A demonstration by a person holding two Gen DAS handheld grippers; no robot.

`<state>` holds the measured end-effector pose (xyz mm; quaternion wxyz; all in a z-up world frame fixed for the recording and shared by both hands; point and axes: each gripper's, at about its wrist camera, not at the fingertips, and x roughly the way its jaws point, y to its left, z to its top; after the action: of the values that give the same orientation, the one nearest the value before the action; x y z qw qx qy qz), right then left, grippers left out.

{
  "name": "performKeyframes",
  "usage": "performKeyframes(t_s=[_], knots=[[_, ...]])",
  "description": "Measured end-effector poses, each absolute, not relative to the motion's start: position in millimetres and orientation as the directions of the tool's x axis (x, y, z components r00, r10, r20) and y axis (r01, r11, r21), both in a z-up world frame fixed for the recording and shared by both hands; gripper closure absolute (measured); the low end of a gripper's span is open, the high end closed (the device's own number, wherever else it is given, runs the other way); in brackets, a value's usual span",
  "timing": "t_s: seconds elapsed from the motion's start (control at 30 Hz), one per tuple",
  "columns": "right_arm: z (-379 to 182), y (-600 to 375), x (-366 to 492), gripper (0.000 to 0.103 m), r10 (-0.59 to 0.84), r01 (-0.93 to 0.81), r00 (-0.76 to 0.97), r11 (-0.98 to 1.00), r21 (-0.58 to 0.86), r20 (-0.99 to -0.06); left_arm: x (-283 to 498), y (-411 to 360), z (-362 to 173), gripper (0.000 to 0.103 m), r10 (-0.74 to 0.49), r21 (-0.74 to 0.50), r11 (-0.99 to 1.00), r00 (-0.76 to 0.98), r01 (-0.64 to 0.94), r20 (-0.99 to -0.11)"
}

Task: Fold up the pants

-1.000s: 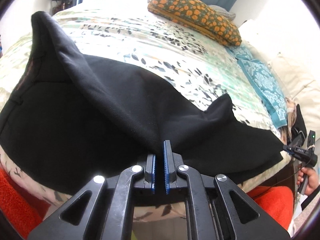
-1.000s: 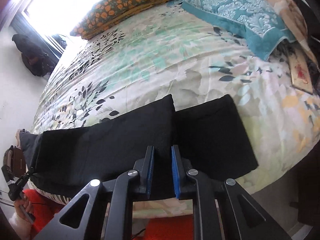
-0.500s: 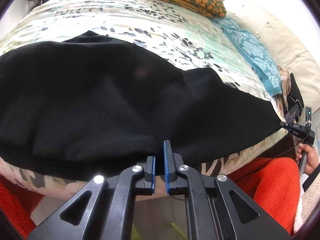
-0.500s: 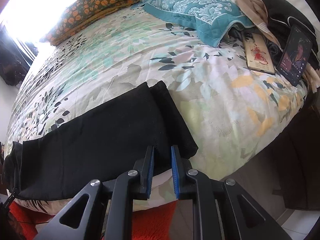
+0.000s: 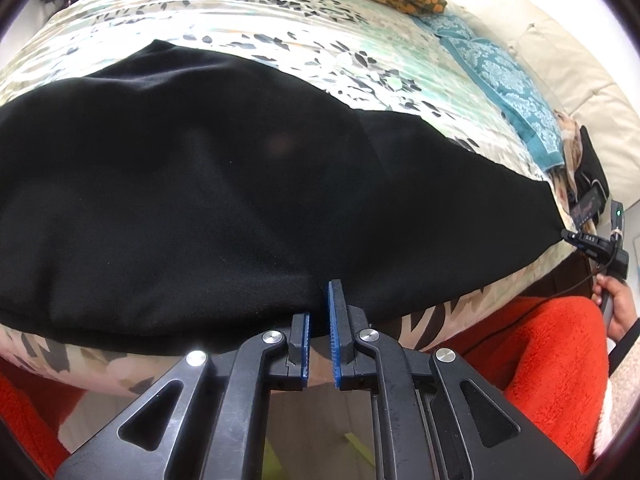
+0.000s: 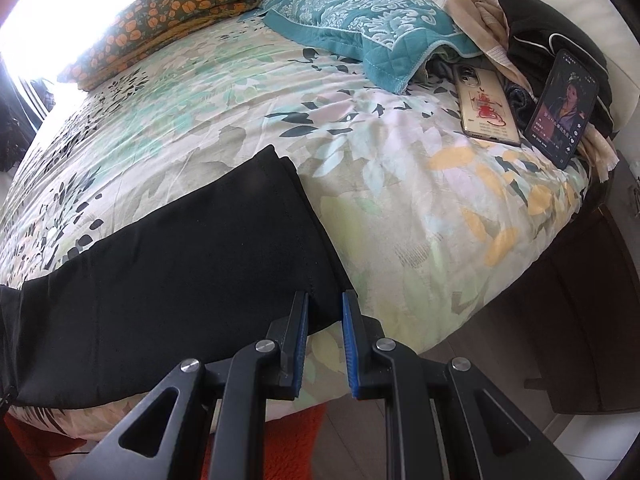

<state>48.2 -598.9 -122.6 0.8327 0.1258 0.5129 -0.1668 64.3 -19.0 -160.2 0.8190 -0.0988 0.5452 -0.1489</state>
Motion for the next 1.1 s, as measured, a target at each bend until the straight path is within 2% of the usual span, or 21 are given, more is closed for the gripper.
performKeyframes(t_s=[0.07,0.1,0.13,0.17,0.2,0.23,0.37,0.43,0.53,0.63,0.73,0.77,0.83,0.87,0.9,0.93,0.97,1.1], knots=[[-124,-600,47,0.086,-0.147,0.415,0.421,0.908,0.046,-0.895,60,-19,-158,0.088,-0.343,-0.309,0.939,0.346,0.149,-0.873],[-124,-600,47,0.082,-0.147,0.417,0.422,0.907,0.048,-0.895,56,-18,-155,0.075,-0.336,-0.298,0.941,0.336,0.159,-0.88],[-124,-601,46,0.067,-0.142,0.416,0.426,0.908,0.054,-0.893,51,-16,-151,0.066,-0.332,-0.291,0.942,0.324,0.168,-0.886],[-123,-601,44,0.052,-0.147,0.419,0.421,0.907,0.048,-0.895,45,-11,-145,0.049,-0.332,-0.291,0.942,0.321,0.17,-0.887],[-121,-602,42,0.023,-0.157,0.423,0.412,0.905,0.036,-0.897,38,-5,-138,0.042,-0.342,-0.3,0.938,0.331,0.171,-0.879],[-115,-602,38,0.017,-0.173,0.43,0.419,0.902,0.027,-0.892,33,3,-129,0.041,-0.353,-0.31,0.935,0.351,0.174,-0.867],[-71,-578,30,0.017,-0.243,0.396,0.489,0.918,-0.035,-0.838,50,49,-96,0.035,-0.265,-0.239,0.964,0.519,0.118,-0.813],[-50,-546,38,0.017,-0.211,0.329,0.53,0.944,-0.03,-0.822,75,75,-96,0.035,-0.198,-0.203,0.978,0.569,0.054,-0.799],[-32,-472,62,0.016,-0.072,0.174,0.578,0.984,0.037,-0.813,100,96,-122,0.037,-0.059,-0.067,0.998,0.552,0.006,-0.832],[-38,-377,86,0.013,0.084,-0.012,0.578,0.995,0.095,-0.812,95,107,-159,0.047,0.05,0.061,0.998,0.453,0.01,-0.89],[-71,-284,101,0.013,0.212,-0.151,0.537,0.976,0.154,-0.817,76,112,-161,0.045,0.131,0.152,0.988,0.453,0.011,-0.882],[-87,-256,105,0.013,0.245,-0.187,0.51,0.967,0.172,-0.825,73,114,-158,0.044,0.143,0.158,0.987,0.445,-0.005,-0.884],[-122,-204,108,0.013,0.289,-0.263,0.435,0.946,0.187,-0.853,68,126,-158,0.035,0.177,0.172,0.984,0.432,-0.05,-0.884],[-143,-182,106,0.013,0.272,-0.303,0.388,0.94,0.157,-0.881,64,133,-157,0.032,0.172,0.154,0.985,0.428,-0.077,-0.887],[-166,-166,103,0.007,0.22,-0.335,0.335,0.937,0.102,-0.916,61,140,-156,0.031,0.158,0.125,0.987,0.42,-0.104,-0.894],[-175,-154,92,0.001,0.167,-0.369,0.377,0.929,0.017,-0.911,60,146,-152,0.031,0.133,0.086,0.988,0.421,-0.13,-0.897],[-174,-150,81,0.0,0.155,-0.387,0.451,0.921,-0.036,-0.879,60,154,-147,0.031,0.138,0.074,0.984,0.429,-0.162,-0.893],[-179,-159,78,0.0,0.179,-0.368,0.425,0.93,0.012,-0.887,81,186,-121,0.03,0.129,0.009,0.976,0.544,-0.219,-0.829]])
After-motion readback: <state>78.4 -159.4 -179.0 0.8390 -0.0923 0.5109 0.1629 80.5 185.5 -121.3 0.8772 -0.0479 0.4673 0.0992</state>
